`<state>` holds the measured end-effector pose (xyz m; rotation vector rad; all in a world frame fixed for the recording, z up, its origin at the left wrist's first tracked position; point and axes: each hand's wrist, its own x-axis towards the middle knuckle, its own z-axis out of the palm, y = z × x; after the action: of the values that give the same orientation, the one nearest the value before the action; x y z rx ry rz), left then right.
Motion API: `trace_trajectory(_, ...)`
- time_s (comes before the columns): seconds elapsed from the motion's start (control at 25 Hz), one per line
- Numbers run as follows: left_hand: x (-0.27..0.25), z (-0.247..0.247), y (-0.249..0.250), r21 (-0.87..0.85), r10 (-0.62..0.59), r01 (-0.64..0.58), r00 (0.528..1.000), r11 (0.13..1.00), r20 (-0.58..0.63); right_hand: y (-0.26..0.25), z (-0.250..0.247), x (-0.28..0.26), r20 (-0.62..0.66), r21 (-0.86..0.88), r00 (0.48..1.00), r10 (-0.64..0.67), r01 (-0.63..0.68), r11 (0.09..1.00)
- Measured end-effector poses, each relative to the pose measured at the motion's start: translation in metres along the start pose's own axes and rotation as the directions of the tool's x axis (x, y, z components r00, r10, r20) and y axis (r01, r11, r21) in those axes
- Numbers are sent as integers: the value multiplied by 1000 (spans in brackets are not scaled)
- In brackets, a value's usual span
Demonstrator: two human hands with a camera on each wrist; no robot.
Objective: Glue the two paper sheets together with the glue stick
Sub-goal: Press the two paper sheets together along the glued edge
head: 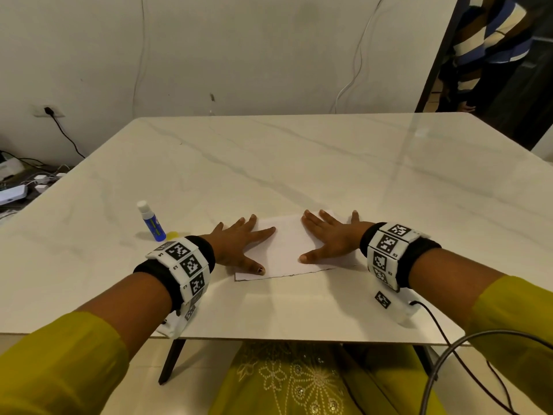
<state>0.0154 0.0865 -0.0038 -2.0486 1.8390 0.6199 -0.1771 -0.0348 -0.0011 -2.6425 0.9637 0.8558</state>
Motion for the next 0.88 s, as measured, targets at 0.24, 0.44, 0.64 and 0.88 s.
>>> trace_trajectory(0.24,3,9,-8,-20,-8,7,1000,1000,-13,20,-5,-4,37,-7,996,76,-76,997)
trace_trajectory(0.44,1,8,-12,-20,4,-3,1000,1000,8,24,-4,-6,54,-44,995,87,-85,995)
trace_trajectory(0.64,-3,3,-18,11,24,-25,998,1000,59,29,-7,-10,87,-62,993,79,-74,995)
trace_trajectory(0.88,-3,4,-20,20,25,-26,998,999,60,34,-9,-10,110,-47,992,59,-55,997)
